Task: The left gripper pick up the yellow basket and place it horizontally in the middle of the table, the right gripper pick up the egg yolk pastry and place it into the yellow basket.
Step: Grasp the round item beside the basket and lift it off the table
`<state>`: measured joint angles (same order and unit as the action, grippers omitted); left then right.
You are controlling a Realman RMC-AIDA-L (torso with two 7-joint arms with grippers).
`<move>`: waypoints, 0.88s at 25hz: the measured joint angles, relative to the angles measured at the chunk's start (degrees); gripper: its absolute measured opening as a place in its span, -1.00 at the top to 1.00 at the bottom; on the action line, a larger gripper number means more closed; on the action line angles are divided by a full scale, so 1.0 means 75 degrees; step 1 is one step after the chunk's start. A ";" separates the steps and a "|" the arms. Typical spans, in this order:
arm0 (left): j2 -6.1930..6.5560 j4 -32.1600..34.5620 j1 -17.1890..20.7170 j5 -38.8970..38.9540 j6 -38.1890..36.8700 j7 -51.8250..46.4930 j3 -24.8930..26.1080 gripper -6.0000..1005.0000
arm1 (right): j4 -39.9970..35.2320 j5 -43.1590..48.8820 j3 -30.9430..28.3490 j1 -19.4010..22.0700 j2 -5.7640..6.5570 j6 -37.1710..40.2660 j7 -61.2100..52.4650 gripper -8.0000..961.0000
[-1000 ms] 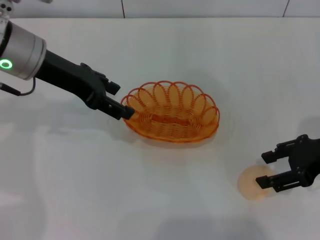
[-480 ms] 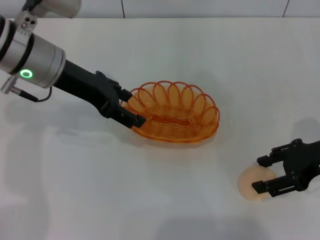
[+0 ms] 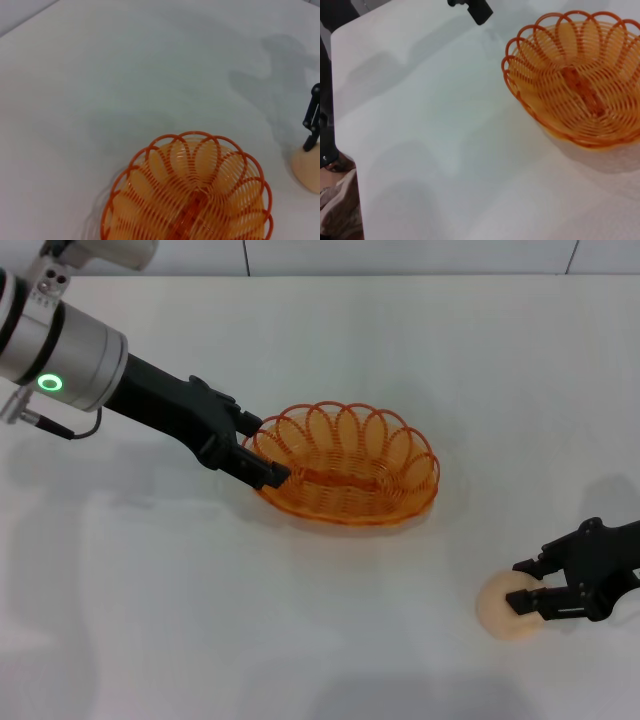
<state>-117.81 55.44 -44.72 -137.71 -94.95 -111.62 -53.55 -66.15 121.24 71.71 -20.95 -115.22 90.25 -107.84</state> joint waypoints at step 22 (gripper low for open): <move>0.0130 0.0062 0.0238 0.0185 -0.0047 0.0240 0.0003 -0.74 | -0.1196 -0.0520 -0.0019 -0.0190 -0.0013 0.0067 -0.0525 0.58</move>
<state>-116.83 55.90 -42.93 -136.32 -95.30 -109.82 -53.53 -75.12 117.34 71.57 -22.37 -115.32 90.75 -111.78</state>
